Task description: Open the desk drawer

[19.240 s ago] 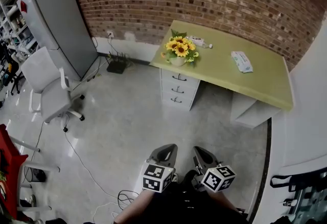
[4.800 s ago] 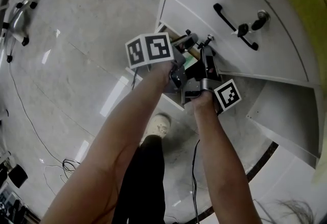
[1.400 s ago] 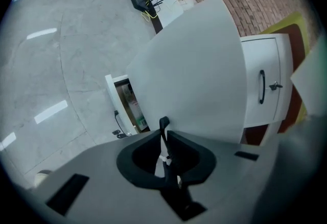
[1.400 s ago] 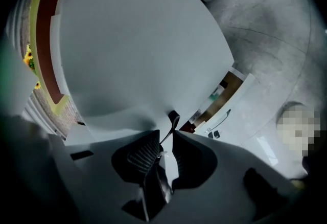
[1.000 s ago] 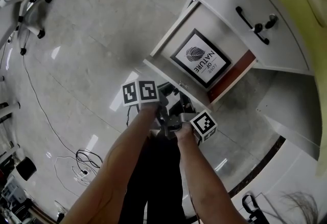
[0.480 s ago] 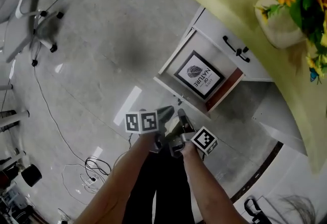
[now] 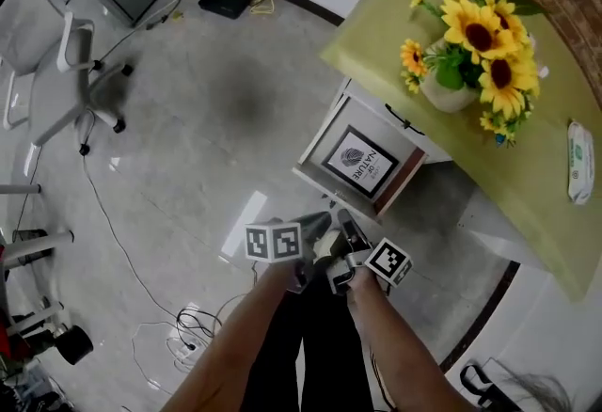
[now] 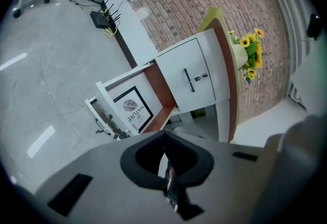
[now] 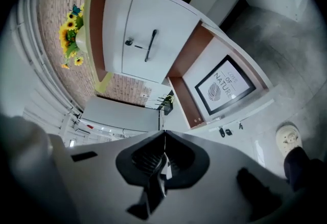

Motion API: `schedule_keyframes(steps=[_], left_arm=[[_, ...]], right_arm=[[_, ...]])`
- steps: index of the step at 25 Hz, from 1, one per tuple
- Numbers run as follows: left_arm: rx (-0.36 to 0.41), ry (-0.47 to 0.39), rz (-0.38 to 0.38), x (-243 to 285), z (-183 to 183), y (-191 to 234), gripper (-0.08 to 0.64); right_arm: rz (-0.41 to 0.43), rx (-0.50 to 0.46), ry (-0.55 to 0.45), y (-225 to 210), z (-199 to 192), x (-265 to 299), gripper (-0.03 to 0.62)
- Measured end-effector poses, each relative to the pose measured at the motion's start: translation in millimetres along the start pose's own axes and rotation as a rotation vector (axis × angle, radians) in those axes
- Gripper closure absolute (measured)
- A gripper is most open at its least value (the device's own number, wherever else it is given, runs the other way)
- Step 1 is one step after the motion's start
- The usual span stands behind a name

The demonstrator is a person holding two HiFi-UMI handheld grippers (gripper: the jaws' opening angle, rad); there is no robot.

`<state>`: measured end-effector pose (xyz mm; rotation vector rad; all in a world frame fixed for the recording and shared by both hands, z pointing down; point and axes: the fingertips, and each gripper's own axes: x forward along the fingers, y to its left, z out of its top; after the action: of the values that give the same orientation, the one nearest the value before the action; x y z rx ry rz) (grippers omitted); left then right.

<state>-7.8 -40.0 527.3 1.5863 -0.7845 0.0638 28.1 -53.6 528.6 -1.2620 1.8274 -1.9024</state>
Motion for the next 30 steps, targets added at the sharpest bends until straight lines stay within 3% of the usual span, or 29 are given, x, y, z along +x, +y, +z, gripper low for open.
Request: schedule_keyframes(steps=[6,11,30], left_arm=[[0.047,0.011,-0.039,-22,-5,-56,0.549],[0.071,0.003,-0.050,-41,-7,-87,0.551],[0.118,0.043,-0.075,-47,-27,-121,0.551]], right_arm=[[0.014,-0.030,-0.009,48,5,-35,0.578],[-0.018,0.000,-0.083,64,12,-72,0.578],[-0.014,0.026,-0.129,80,10,-107,0.578]])
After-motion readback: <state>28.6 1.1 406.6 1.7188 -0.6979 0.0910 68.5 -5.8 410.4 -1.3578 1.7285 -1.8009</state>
